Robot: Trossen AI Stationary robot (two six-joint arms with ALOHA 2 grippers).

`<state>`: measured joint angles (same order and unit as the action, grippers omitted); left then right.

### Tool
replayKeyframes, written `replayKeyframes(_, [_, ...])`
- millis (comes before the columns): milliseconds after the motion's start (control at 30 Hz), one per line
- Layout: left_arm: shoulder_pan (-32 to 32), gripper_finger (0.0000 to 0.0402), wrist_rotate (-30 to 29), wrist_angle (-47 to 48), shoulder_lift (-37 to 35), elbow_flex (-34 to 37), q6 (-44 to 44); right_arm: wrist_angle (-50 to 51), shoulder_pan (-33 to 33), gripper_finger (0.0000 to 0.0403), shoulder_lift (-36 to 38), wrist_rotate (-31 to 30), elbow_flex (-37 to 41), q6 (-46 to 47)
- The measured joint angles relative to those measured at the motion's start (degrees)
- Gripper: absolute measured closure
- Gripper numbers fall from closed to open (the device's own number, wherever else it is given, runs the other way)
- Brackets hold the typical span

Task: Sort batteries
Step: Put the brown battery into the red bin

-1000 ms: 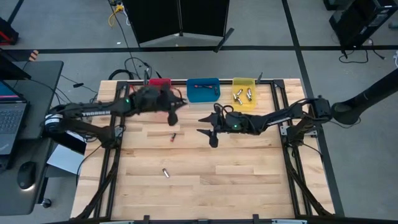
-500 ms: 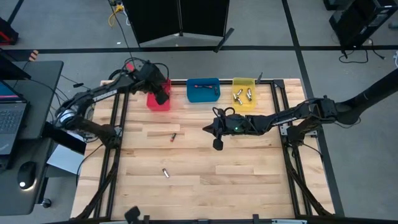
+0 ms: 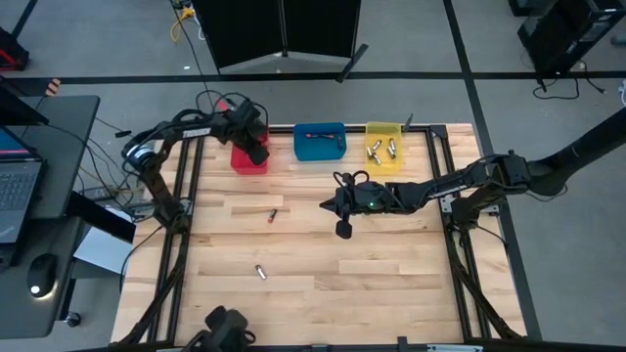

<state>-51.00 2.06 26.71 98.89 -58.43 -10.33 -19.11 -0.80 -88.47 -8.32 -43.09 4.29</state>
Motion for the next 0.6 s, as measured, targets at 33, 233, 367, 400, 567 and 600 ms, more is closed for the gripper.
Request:
replayKeyframes(33, [-0.1,0.0344,-0.1,0.0,0.8,-0.3,0.0,0.0,0.0,0.0394,0.0,0.0,0.0,0.0])
replayKeyframes(233, [0.0,0.0344,-0.4,-0.1,3.2,-2.2,0.0,0.1,0.0,0.0381,0.0,0.0,0.0,0.0])
replayKeyframes(367, [0.0,0.0328,-0.5,0.4,3.3,-2.7,0.1,0.1,0.0,0.038,0.0,0.0,0.0,0.0])
replayKeyframes(400, [0.0,0.0318,-0.5,0.2,3.3,-2.9,0.1,0.1,0.0,0.0383,0.0,0.0,0.0,0.0])
replayKeyframes(567, [0.1,0.0268,-3.8,0.3,3.0,-3.8,0.4,0.1,0.0,0.0391,0.0,0.0,0.0,0.0])
replayKeyframes(600, [0.1,0.0263,-4.7,0.3,2.5,-3.9,0.4,0.1,0.0,0.039,0.0,0.0,0.0,0.0])
